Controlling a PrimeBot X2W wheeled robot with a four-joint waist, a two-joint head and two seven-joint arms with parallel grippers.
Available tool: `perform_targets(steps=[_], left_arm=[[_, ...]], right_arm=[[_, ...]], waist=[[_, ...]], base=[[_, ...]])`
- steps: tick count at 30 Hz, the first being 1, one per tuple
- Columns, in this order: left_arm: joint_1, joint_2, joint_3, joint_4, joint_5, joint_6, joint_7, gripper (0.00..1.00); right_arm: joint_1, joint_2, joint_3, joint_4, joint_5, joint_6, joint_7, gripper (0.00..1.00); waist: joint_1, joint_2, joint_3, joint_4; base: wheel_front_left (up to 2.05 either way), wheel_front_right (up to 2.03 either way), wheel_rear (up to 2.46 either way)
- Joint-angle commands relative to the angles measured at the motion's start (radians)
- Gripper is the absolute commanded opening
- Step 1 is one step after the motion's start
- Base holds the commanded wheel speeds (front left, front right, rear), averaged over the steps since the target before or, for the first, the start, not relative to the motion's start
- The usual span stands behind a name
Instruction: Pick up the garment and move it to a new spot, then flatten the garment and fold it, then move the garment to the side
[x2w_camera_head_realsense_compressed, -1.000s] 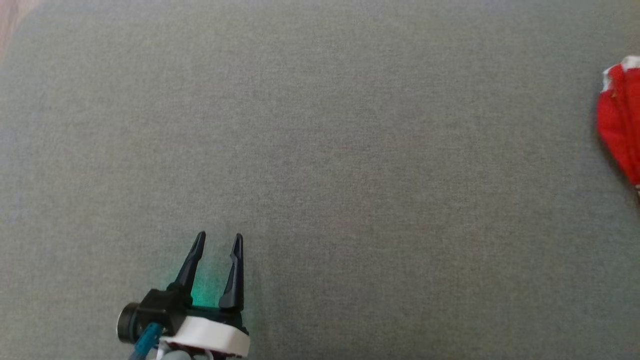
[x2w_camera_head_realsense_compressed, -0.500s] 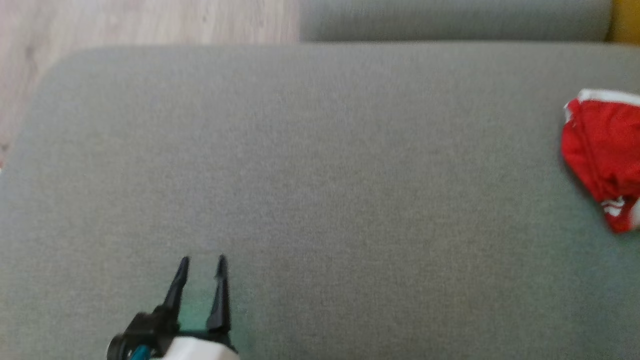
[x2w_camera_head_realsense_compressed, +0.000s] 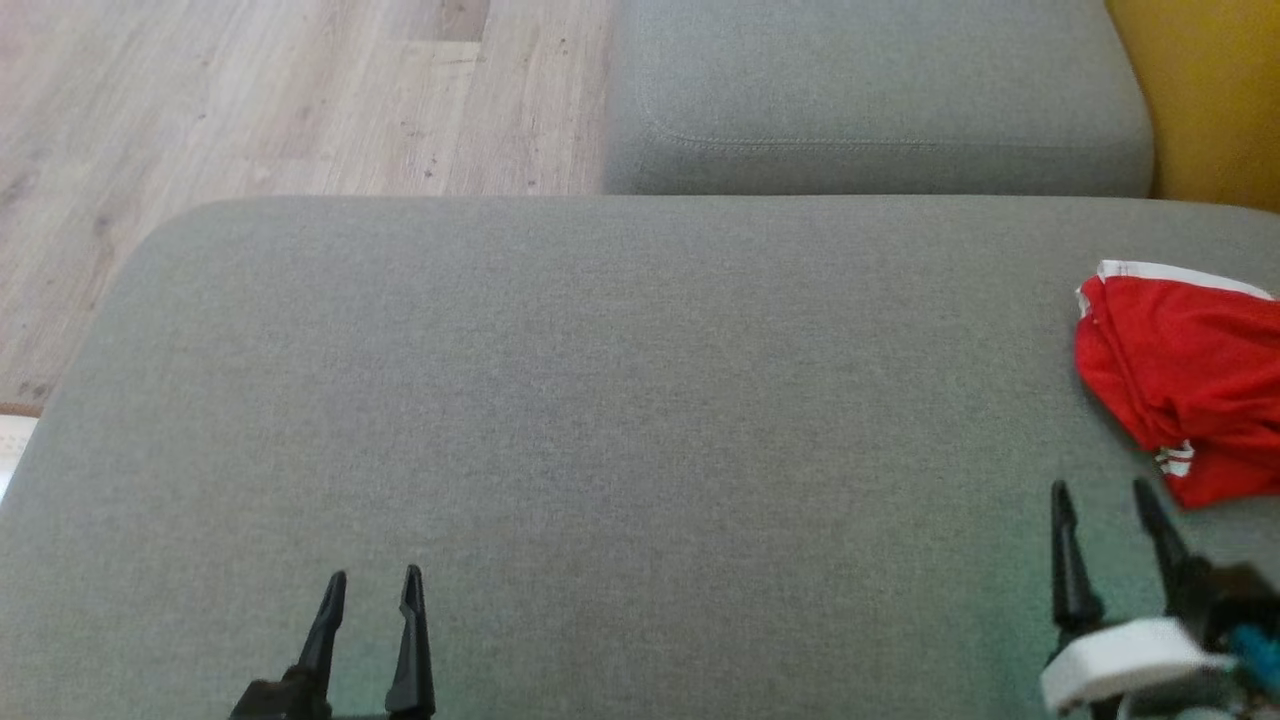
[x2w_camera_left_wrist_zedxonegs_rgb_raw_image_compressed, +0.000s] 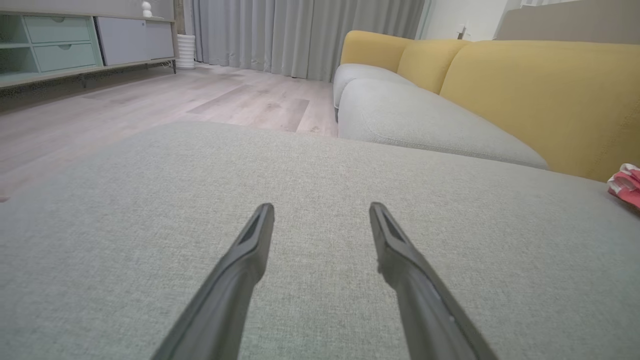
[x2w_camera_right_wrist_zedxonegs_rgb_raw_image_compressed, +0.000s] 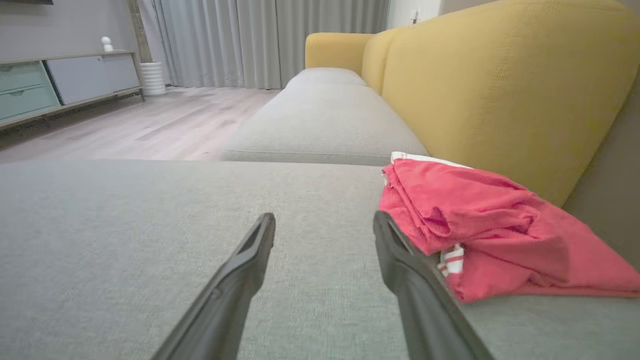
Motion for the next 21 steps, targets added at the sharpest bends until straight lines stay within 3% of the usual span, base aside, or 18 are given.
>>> perform_targets(steps=[1,11,21], left_arm=[[-0.034,0.002,0.035,-0.029,0.013,-0.005,-0.008,1.0],[-0.034,0.001,0.049,-0.014,0.036,-0.02,-0.008,1.0],[-0.044,0.0,0.048,0.043,0.014,-0.026,-0.008,1.0]], right_arm=[[-0.017,-0.007,0.033,-0.021,0.003,-0.001,-0.026,1.0],[0.014,-0.005,0.116,0.088,0.067,-0.001,-0.095,1.0],[0.001,-0.005,0.151,0.057,0.085,-0.001,-0.096,1.0]], waist=[[0.0001,0.0,-0.005,-0.002],[0.0001,0.0,-0.022,-0.023],[0.0001,0.0,-0.022,-0.021]], base=[[0.0,0.0,0.0],[0.0,0.0,0.0],[0.0,0.0,0.0]])
